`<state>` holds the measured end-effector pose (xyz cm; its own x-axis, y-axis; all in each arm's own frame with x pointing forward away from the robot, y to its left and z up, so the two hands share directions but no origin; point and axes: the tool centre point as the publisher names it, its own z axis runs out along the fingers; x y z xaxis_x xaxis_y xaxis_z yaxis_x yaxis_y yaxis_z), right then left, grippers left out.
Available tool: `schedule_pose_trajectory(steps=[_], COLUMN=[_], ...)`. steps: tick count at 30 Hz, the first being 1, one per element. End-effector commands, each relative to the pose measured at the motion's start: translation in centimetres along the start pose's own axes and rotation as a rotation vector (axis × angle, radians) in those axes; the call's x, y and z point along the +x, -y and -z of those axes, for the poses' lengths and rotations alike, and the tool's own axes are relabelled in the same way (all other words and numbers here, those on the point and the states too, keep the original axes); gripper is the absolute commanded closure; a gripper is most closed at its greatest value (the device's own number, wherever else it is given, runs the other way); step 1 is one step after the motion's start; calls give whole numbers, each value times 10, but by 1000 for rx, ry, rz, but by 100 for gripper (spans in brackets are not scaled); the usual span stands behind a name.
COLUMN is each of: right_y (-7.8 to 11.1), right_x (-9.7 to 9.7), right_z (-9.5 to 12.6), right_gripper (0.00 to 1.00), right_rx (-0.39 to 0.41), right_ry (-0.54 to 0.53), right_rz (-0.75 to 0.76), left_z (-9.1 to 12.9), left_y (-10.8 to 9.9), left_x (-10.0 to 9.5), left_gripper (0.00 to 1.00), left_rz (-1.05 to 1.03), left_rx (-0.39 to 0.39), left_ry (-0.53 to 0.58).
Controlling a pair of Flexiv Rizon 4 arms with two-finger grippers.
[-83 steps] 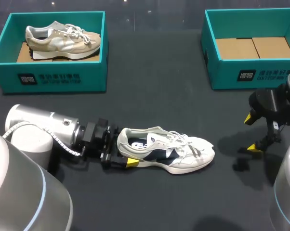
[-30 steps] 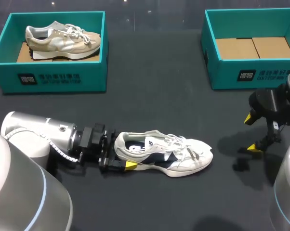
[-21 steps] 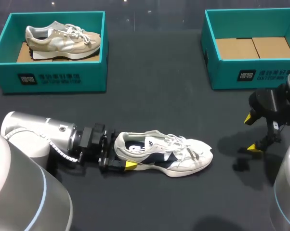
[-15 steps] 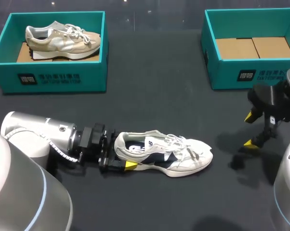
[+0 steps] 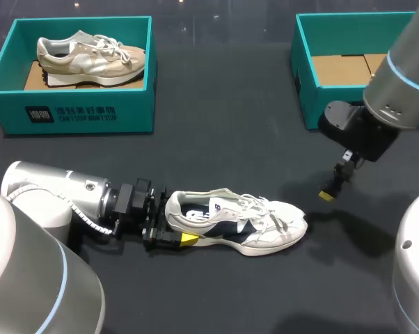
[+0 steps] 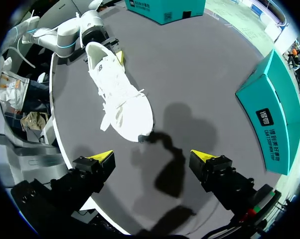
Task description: Take the shoe out of the shoebox, open the shoe tongue, remove and reinsert the insole, then place the shoe into the shoebox
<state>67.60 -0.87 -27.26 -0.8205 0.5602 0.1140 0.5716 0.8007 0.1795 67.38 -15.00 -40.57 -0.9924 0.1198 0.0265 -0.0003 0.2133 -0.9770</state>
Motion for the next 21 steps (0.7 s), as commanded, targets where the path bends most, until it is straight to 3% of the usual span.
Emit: schedule_pose_trajectory(steps=[1,8,10,21], right_y=[-11,-19,-19,-19], right_x=[17,36,39,39], right_z=[-3,-5,-8,-8], right_gripper=[0,0,0,0], right_rx=[108,95,39,39], right_ry=[84,142,139,139], right_rz=[-72,-236,-227,-227], left_z=[1,1,1,1], left_y=[1,1,1,1], left_x=[1,1,1,1], left_gripper=[100,100,100,100], left_rz=[0,0,0,0], left_rx=[0,0,0,0], left_ry=[1,1,1,1])
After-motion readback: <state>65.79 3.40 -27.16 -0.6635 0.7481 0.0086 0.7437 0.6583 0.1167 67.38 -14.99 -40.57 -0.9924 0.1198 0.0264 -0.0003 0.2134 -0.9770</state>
